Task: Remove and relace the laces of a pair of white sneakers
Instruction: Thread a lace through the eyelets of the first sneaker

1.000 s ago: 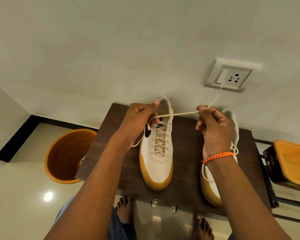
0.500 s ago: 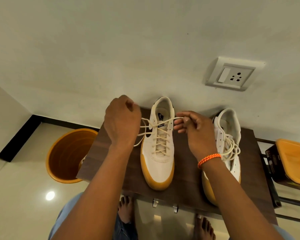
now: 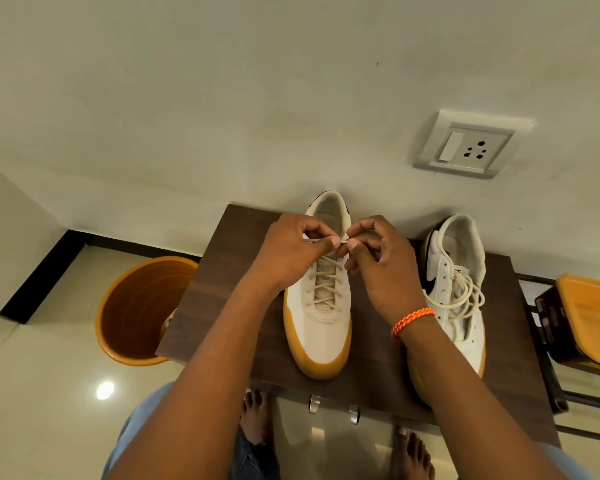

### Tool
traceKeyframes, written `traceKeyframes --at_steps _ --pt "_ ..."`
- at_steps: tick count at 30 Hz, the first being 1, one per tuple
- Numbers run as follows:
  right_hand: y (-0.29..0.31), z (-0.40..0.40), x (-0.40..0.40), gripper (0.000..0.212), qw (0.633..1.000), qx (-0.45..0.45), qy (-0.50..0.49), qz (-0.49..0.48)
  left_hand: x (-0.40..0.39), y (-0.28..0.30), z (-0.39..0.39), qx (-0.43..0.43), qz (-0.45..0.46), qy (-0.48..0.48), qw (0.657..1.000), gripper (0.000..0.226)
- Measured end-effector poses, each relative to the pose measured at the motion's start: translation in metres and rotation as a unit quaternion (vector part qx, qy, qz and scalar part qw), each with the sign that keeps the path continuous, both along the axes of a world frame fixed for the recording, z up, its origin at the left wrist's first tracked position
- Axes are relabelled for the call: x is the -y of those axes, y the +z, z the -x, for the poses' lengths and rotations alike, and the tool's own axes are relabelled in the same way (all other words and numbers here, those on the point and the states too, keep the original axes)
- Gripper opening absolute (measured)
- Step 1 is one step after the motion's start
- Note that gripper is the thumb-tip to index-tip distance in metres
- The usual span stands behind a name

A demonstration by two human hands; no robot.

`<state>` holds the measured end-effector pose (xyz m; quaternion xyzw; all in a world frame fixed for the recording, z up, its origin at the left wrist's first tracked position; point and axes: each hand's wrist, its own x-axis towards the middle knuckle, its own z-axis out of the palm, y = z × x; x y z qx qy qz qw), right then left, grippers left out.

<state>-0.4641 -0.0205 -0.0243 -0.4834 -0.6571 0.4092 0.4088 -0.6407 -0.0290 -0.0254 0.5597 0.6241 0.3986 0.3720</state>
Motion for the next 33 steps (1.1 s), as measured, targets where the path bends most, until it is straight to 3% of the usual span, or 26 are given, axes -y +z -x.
traceKeyframes --at_steps 3,7,12,15,22,33 --pt "0.0 0.002 0.002 0.013 1.0 0.012 -0.002 0.005 0.001 -0.001 0.0 -0.037 -0.003 0.007 0.999 0.004" --pt "-0.007 0.003 0.002 0.02 0.999 0.032 -0.023 0.024 0.001 -0.003 -0.003 -0.157 -0.004 0.025 0.987 0.006" --pt "-0.012 0.003 0.002 0.027 0.997 0.046 -0.053 0.03 0.003 -0.003 -0.005 -0.318 -0.043 0.089 0.943 0.013" --pt "-0.014 0.003 0.001 0.027 0.996 0.05 -0.065 0.033 0.005 -0.005 -0.009 -0.359 -0.048 0.076 0.929 0.016" --pt "-0.02 0.001 0.0 0.026 0.992 0.059 -0.076 0.076 0.003 -0.012 -0.013 -0.238 0.02 0.047 0.97 0.007" --pt "-0.021 0.0 0.0 0.022 0.993 0.084 -0.063 0.044 -0.003 -0.021 -0.014 -0.11 0.051 0.057 0.991 0.005"
